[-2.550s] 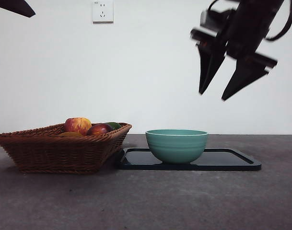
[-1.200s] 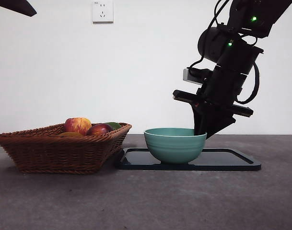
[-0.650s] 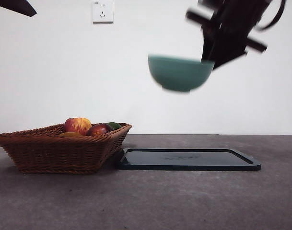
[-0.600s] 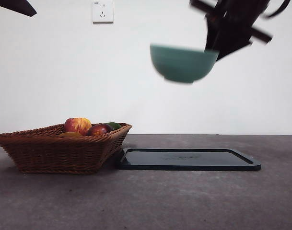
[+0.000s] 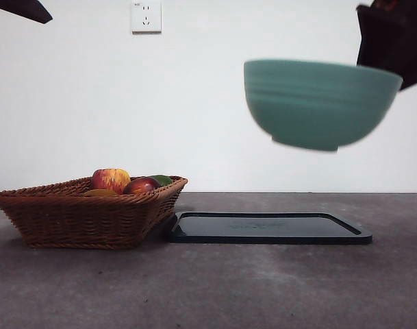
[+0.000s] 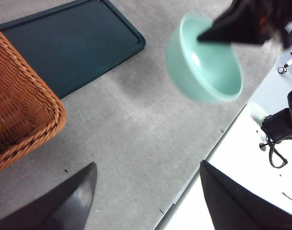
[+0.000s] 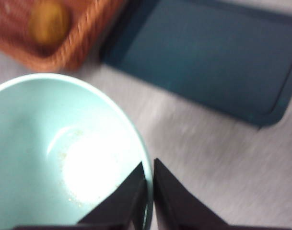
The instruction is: Pick up the wifruite, put it on the bowl, pick up the plate, put it on desk
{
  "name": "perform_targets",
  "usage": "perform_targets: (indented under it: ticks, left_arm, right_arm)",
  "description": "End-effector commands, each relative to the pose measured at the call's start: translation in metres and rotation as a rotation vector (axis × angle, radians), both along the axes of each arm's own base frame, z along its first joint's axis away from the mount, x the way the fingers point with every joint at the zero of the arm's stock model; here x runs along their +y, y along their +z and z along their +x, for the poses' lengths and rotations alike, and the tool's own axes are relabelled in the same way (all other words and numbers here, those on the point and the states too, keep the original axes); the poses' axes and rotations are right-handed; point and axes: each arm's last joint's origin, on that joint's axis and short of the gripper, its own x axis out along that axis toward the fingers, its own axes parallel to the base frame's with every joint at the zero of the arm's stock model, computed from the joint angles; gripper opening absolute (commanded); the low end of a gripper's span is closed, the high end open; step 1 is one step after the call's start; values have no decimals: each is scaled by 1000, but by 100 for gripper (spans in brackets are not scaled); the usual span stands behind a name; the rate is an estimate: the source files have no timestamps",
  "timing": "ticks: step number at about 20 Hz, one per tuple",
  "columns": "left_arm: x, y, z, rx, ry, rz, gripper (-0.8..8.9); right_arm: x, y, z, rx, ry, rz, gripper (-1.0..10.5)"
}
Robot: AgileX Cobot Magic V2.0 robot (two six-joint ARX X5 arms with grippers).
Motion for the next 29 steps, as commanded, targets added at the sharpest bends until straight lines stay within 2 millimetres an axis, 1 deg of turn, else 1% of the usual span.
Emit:
perform_targets:
  ticks: [1,3,6,11,14,19,23,24,28,29]
  left_arm:
    - [-1,3,1,-18,-15,-3,343]
    - [-1,3,1,-18,-15,-3,343]
    - [-1,3,1,-18,-15,-3,343]
    - [-1,3,1,-17,-15,-3,343]
    - [-1,3,1,-17,-15,-3,343]
    - [-1,3,1,-17,-15,-3,343]
    - [-1,3,1,-18,-15,-3,343]
    - [-1,3,1,-17,-15,-3,343]
    - [-1,3,1,-17,-15,-3,343]
    - [-1,3,1,-17,-15,-3,343]
  right_arm:
    - [8,-8,0,6,12,18,8]
    - [16,-15,0,2,10,9,8]
    - [28,-25,7,9,1,-19,8]
    - [46,-60,27,104,17,-85,8]
    - [54,-76,35,134,23,-105,8]
    - [62,-89,40,155,34,-115,8]
    - [63,-93,40,173,24,-120,14]
    - [64,-93,40,174,24,-120,35]
    - [64,-92,40,186,1,-108,267]
    - [63,-91,40,183,0,-106,278]
